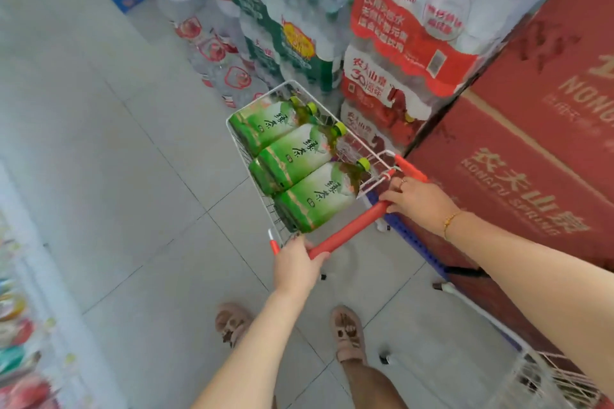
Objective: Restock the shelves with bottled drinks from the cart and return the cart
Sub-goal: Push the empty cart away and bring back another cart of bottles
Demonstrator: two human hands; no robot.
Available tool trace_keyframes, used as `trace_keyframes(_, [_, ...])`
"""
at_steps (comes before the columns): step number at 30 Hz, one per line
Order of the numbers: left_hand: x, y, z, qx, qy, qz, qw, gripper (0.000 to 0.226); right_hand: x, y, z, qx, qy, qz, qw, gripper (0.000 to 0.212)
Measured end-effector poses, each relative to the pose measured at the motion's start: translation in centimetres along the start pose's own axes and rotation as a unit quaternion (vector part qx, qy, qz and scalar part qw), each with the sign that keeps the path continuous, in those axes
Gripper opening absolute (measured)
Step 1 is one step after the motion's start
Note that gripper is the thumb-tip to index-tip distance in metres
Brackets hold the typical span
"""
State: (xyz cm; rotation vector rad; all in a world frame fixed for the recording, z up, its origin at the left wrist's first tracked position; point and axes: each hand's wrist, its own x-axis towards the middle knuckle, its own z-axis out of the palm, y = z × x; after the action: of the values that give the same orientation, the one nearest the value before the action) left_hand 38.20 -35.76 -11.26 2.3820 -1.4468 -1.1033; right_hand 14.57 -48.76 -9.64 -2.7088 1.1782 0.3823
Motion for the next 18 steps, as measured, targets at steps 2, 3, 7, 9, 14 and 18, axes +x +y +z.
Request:
trace_keyframes(2, [-0.8,-1.7,-0.8,0.009,0.004,-0.011,1.000,0.028,-0.1,-1.1,0.4,-0.015,0.020,-0.062,0.998,0.021])
trace_keyframes(3, [-1.3,-2.6,-1.1,0.012,0.007,-0.015,1.000,0.029,-0.3,-2.0,0.6,-0.019,0.030,-0.076,0.996,0.023])
trace_keyframes(7, [-3.5,-6.0,-1.4,0.029,0.016,-0.027,0.999,0.031,-1.5,-5.6,1.8,0.014,0.049,-0.116,0.992,0.022])
trace_keyframes(9, [-4.9,-6.9,-0.9,0.024,0.014,-0.037,0.999,0.031,-1.6,-6.2,2.1,0.027,0.054,-0.120,0.991,0.023])
trace_keyframes(14, [-7.9,-8.3,-0.1,-0.010,0.011,-0.051,0.999,0.029,-0.1,-7.4,1.4,0.055,0.026,-0.154,0.986,0.024])
trace_keyframes(18, [-8.9,-10.5,-1.0,-0.030,0.044,-0.064,0.997,0.024,2.6,-9.8,2.0,0.079,0.033,-0.172,0.981,0.025])
